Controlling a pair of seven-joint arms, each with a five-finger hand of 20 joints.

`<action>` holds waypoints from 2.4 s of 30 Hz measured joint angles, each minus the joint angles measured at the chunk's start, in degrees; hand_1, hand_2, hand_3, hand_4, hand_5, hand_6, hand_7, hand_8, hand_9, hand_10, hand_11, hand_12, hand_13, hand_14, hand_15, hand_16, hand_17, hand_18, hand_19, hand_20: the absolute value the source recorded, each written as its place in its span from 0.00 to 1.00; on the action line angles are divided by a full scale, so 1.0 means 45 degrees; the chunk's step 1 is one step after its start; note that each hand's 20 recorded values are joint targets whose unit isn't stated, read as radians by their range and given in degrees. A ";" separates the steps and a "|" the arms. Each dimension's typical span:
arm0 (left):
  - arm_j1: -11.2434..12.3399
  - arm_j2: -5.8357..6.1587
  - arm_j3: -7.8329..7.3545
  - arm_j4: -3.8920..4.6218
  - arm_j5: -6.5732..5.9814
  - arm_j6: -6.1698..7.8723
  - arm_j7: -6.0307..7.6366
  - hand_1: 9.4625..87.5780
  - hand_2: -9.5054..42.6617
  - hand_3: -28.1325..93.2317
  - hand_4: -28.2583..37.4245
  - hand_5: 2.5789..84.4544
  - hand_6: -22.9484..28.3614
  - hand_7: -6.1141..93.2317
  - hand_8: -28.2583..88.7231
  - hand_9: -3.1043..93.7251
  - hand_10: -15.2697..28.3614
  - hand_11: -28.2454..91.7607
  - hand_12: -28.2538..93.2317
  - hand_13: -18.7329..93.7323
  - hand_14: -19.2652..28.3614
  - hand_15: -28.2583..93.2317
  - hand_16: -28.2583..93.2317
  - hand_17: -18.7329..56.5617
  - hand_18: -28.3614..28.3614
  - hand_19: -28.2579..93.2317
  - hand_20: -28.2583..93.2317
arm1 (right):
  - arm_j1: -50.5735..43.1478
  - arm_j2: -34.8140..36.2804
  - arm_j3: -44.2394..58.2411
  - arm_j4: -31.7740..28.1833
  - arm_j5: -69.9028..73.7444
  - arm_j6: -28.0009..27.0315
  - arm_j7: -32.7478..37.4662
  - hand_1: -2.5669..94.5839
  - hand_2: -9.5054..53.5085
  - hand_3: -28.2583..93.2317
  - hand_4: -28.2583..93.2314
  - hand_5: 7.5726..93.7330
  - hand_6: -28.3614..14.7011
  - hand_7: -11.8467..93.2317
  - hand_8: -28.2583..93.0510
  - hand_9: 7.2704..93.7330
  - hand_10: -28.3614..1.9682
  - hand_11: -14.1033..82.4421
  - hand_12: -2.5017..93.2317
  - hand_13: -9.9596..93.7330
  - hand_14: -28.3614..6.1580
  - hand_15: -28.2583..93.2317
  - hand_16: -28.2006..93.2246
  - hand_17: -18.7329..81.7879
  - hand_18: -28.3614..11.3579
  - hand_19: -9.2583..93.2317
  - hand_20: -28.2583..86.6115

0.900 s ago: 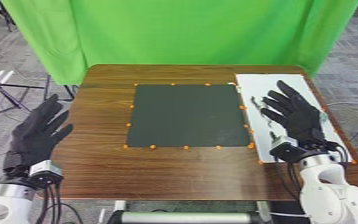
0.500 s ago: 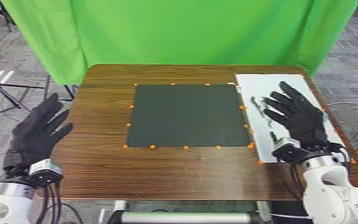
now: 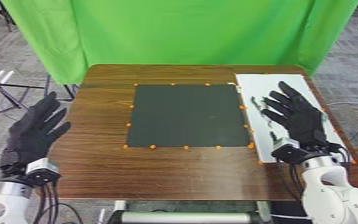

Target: Arrange flowers

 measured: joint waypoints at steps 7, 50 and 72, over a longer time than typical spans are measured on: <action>-0.0048 0.0045 0.0003 0.0009 0.0004 -0.0003 -0.0044 0.17 0.09 0.79 0.00 0.23 0.47 0.24 0.17 0.19 0.54 0.32 0.40 0.27 0.64 0.35 0.30 0.10 0.81 0.51 0.30 | -0.0044 -0.0018 0.0030 -0.0034 -0.0001 -0.0032 -0.0003 0.17 0.18 0.93 0.00 0.29 0.58 0.28 0.14 0.32 0.52 0.25 0.26 0.38 0.51 0.31 0.51 0.23 0.22 0.45 0.44; 0.0272 0.0059 -0.0230 -0.0105 0.0027 0.0027 -0.0202 0.18 0.09 0.79 0.00 0.23 0.47 0.24 0.17 0.19 0.54 0.32 0.40 0.27 0.64 0.36 0.30 0.10 0.81 0.51 0.30 | -0.1877 0.4011 -0.0852 -0.2640 -1.4221 0.0487 0.8506 0.40 0.00 0.73 0.00 0.57 0.68 0.64 0.07 0.64 0.58 0.79 0.49 0.59 0.44 0.91 0.53 0.37 0.20 0.84 0.68; 0.0255 0.0113 -0.0233 -0.0102 0.0020 0.0024 -0.0227 0.17 0.10 0.79 0.00 0.23 0.48 0.24 0.17 0.19 0.54 0.33 0.40 0.27 0.64 0.36 0.29 0.10 0.81 0.52 0.30 | -0.1880 0.3794 -0.1518 -0.2243 -1.8540 -0.0928 0.9007 0.32 0.00 0.79 0.00 0.55 0.67 0.63 0.07 0.58 0.53 0.79 0.48 0.58 0.41 0.92 0.51 0.36 0.19 0.83 0.68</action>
